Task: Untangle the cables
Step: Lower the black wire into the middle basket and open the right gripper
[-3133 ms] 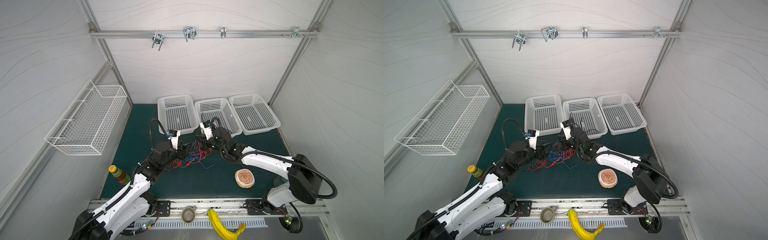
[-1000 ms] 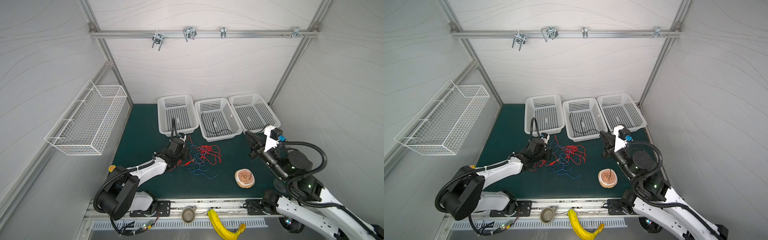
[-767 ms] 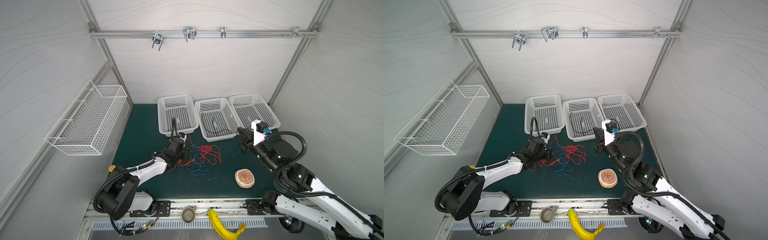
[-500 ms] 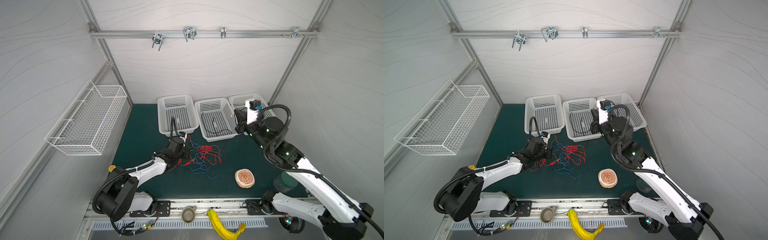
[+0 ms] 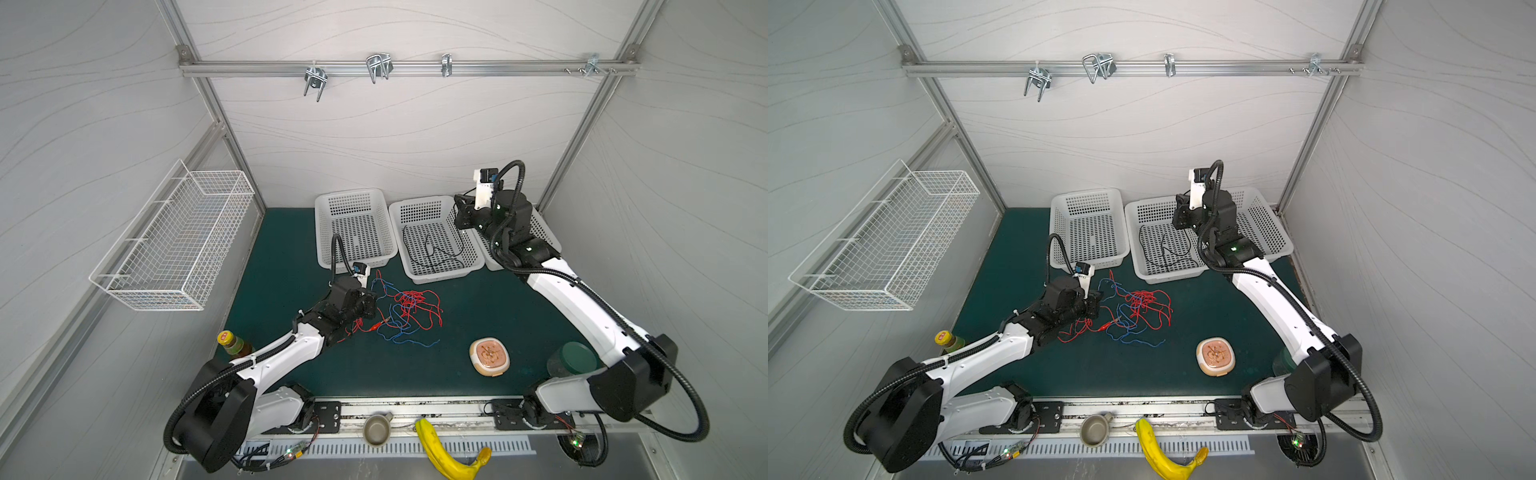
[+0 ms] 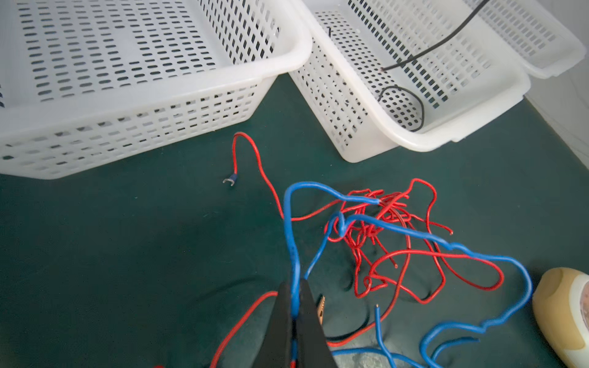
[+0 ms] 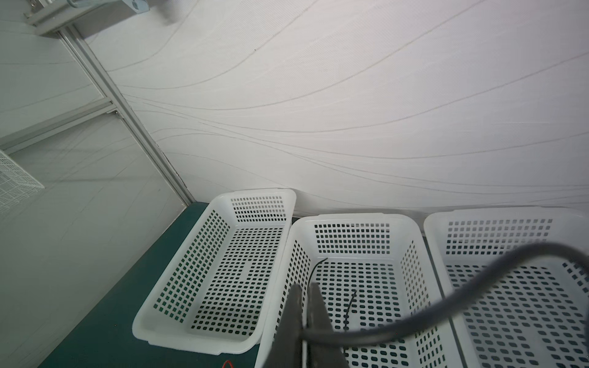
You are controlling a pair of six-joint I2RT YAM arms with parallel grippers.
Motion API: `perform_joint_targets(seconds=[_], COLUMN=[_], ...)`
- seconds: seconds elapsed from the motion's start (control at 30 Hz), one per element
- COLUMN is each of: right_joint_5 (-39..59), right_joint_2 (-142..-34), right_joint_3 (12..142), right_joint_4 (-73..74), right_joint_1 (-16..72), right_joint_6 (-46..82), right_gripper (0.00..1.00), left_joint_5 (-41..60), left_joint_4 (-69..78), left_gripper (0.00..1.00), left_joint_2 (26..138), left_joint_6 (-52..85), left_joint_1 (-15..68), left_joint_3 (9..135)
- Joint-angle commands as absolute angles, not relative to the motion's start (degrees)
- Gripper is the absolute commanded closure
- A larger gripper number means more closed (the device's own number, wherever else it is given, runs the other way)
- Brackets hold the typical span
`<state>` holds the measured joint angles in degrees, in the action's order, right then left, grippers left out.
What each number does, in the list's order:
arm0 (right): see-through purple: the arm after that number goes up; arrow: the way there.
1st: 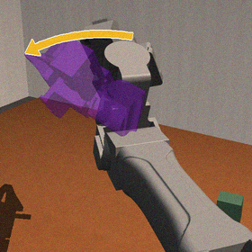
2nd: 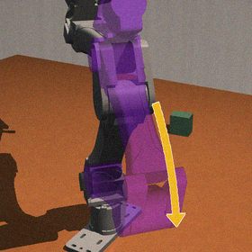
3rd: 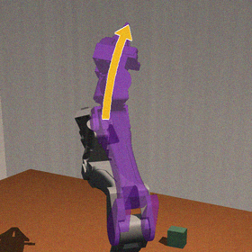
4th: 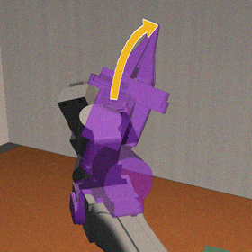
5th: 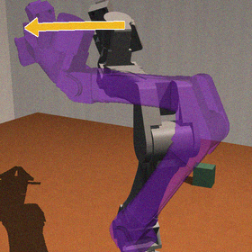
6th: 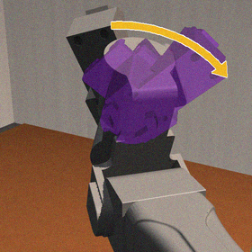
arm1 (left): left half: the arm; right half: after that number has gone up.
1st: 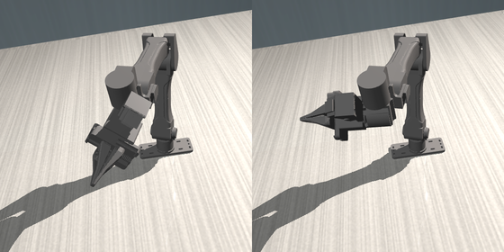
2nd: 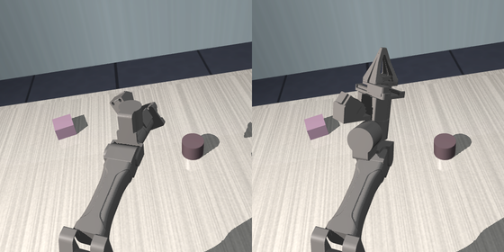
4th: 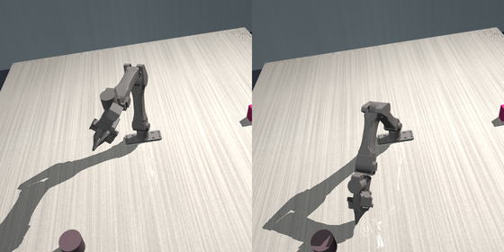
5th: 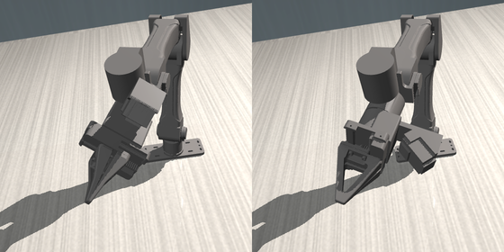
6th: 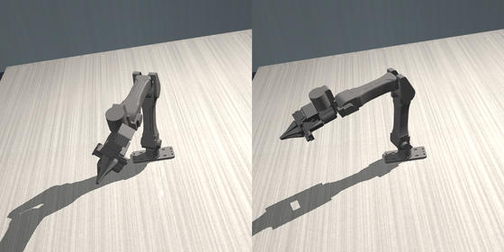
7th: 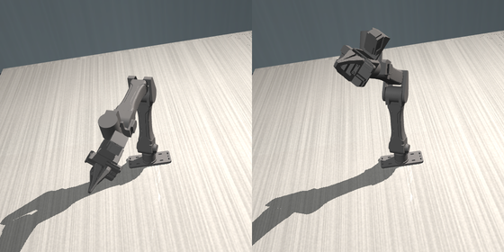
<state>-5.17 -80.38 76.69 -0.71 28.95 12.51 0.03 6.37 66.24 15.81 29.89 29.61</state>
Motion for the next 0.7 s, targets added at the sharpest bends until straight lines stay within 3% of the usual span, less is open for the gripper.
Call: perform_joint_targets(seconds=[0.0, 0.3, 0.67], right_joint_5=[-3.49, 3.42, 4.89], right_joint_2=[-82.03, -90.02, -97.04], right_joint_3=[76.35, 67.96, 68.1], right_joint_4=[1.53, -0.67, -5.48], right_joint_1=[28.4, 28.38, 28.39], right_joint_6=[15.34, 26.52, 26.98], right_gripper=[1.0, 1.0, 0.98], left_joint_5=[0.44, 0.85, 0.79], left_joint_4=[7.53, 8.18, 8.03], left_gripper=[1.0, 1.0, 1.0], left_joint_2=[63.93, 61.93, 60.04], left_joint_6=[15.86, 16.17, 17.0], left_joint_1=[29.75, 29.78, 29.71], left_joint_3=[28.81, 28.73, 27.82])
